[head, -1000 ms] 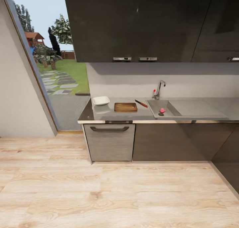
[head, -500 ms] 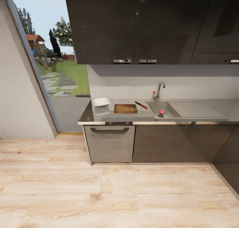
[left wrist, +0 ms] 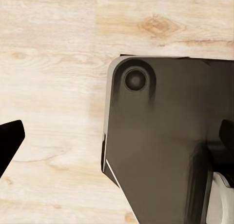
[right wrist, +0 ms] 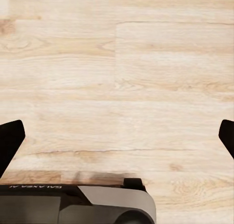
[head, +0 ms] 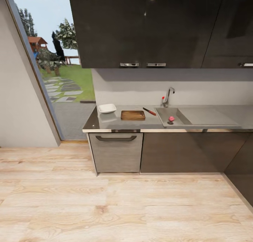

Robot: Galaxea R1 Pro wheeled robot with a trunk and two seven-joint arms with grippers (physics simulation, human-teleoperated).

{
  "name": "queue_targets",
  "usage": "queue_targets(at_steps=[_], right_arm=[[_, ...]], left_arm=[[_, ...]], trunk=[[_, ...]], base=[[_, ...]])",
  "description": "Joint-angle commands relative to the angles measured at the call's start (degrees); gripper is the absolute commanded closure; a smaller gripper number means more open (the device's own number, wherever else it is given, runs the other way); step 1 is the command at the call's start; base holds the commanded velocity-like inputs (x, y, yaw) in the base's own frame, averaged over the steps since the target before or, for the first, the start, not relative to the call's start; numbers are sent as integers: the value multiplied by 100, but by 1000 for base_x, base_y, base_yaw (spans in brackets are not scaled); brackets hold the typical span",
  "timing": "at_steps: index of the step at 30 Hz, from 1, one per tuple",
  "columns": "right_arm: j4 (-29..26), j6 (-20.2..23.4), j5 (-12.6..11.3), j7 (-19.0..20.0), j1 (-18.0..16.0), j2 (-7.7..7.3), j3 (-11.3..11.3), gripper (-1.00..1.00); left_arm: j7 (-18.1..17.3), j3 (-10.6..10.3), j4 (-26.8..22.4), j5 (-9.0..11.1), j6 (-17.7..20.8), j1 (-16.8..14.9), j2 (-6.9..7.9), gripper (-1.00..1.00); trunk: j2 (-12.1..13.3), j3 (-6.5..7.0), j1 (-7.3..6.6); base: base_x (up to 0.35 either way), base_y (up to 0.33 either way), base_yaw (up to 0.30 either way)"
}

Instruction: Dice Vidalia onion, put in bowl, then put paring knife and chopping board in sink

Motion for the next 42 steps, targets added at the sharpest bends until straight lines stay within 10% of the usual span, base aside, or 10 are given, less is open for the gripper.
queue_targets(at_steps=[1, 15, 24, 42], right_arm=[[5, -14, -4, -41, -4, 1, 42, -100], [-2, -389, 11, -103, -3, 15, 19, -100], [8, 564, 18, -115, -3, -60, 39, -100], [-42, 575, 11, -101, -3, -59, 17, -100]], left_arm=[[-9, 5, 10, 26, -28, -2, 0, -100], [-9, 5, 10, 31, -28, -4, 0, -100], [-9, 1, 10, 31, -28, -1, 2, -100], [-9, 4, 10, 31, -19, -2, 0, -100]], trunk=[[-11, -10, 3], [-11, -10, 3], [-11, -10, 3], [-11, -10, 3]], base=[[0, 0, 0], [0, 0, 0], [0, 0, 0], [0, 0, 0]])
